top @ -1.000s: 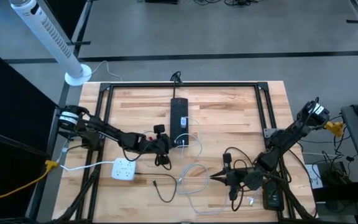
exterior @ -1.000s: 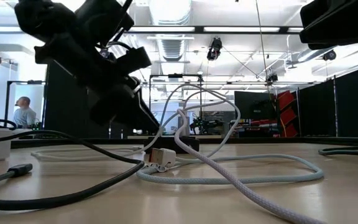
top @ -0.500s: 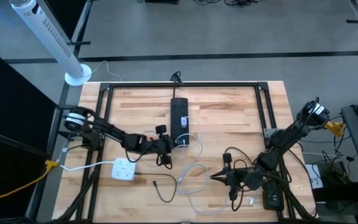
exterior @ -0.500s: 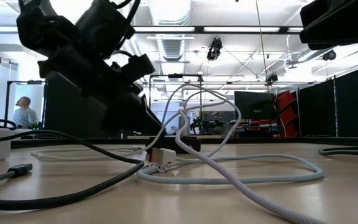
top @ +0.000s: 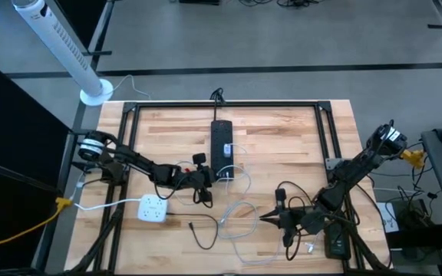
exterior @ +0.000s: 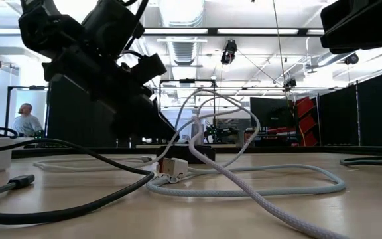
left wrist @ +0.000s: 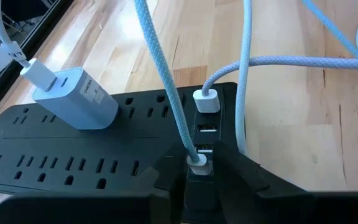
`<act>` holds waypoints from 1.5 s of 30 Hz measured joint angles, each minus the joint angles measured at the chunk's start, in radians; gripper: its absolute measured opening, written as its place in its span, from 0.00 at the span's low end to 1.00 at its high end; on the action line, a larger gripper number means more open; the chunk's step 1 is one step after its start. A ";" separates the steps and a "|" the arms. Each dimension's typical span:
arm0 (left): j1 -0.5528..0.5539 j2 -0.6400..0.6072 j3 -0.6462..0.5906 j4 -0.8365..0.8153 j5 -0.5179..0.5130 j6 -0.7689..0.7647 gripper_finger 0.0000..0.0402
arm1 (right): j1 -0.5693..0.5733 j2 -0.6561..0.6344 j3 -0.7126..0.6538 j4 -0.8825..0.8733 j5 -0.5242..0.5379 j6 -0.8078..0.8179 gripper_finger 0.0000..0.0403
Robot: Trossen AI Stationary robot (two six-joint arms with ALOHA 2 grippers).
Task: Insert USB
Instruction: Insert the light blue charger cable into the center black outlet extension
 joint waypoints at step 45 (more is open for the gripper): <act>0.023 0.063 -0.023 0.042 0.043 -0.083 0.07 | 0.000 0.000 0.000 0.000 -0.001 0.001 0.02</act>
